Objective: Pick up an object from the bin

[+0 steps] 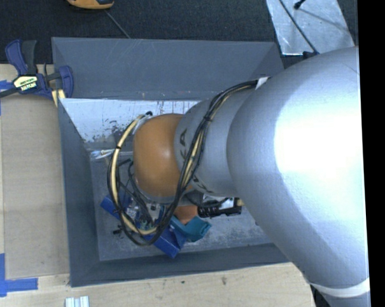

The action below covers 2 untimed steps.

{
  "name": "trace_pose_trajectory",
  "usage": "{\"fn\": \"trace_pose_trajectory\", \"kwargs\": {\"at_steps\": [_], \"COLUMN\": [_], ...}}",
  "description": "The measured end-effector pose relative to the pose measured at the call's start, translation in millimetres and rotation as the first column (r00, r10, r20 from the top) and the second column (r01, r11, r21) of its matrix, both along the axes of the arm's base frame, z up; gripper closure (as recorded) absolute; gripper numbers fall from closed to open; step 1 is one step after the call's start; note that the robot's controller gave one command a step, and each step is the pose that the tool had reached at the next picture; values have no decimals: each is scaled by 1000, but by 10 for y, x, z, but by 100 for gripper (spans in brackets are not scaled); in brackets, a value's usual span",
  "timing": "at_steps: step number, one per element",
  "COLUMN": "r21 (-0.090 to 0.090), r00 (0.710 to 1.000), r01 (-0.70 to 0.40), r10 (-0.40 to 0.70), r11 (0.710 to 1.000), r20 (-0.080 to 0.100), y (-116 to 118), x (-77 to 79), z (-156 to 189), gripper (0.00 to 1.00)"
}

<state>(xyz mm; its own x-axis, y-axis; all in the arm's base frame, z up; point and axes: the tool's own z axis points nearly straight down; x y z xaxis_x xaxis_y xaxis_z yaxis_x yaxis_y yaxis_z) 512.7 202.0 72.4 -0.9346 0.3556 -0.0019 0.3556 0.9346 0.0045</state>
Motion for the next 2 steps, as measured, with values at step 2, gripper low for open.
{"fn": "trace_pose_trajectory", "kwargs": {"at_steps": [2], "r21": [-1], "r00": [1000], "r01": [0], "r10": [0], "r11": [1000], "r20": [-1], "y": [-3], "x": [-8], "z": [27], "gripper": [100]}}
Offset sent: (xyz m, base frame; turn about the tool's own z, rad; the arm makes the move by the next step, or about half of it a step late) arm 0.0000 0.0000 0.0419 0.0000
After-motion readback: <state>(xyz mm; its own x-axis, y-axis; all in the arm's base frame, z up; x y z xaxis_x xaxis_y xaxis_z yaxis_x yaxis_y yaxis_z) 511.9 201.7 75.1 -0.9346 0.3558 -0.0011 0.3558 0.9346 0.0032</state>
